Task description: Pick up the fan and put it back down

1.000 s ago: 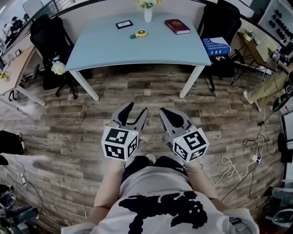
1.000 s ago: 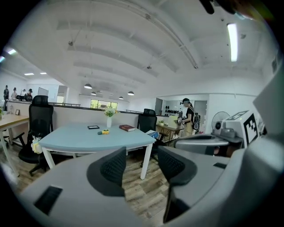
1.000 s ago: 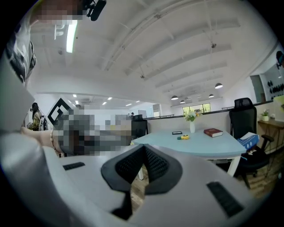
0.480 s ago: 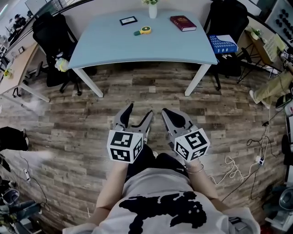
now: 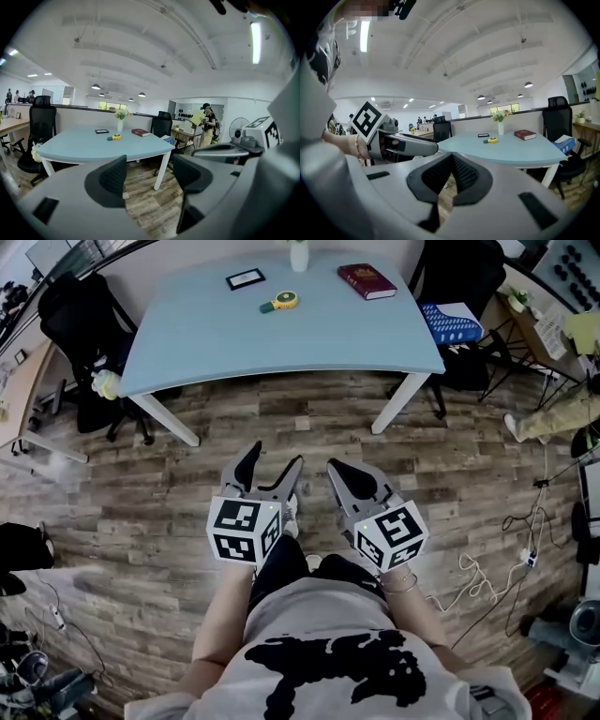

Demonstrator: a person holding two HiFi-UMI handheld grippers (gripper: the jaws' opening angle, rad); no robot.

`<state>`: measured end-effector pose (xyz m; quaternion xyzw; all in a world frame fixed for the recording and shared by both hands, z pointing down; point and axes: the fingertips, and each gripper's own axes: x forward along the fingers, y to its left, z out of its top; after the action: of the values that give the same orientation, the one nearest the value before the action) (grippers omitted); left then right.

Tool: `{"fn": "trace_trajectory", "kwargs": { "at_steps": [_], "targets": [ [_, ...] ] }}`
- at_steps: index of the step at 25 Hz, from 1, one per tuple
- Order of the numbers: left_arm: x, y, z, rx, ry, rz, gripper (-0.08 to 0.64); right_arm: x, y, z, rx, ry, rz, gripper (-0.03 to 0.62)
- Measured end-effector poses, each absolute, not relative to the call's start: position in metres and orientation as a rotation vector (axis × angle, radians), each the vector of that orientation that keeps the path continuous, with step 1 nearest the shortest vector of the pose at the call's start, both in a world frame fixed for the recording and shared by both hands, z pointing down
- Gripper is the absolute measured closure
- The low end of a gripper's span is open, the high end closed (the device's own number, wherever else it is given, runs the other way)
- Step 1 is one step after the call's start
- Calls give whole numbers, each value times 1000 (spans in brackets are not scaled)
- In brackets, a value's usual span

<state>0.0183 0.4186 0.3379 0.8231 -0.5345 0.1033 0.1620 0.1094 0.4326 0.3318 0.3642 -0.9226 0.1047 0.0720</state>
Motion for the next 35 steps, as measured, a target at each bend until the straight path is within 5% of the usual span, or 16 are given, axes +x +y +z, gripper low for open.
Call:
{"fn": "trace_trajectory", "kwargs": {
  "at_steps": [20,35],
  "targets": [
    [-48,225,336,2490,-1350,351,253,45,236,322,1303,-2683,261,588],
    [-72,181,345,2453,-1385,344,253,33,192,341,1309,-2639,339,588]
  ]
}}
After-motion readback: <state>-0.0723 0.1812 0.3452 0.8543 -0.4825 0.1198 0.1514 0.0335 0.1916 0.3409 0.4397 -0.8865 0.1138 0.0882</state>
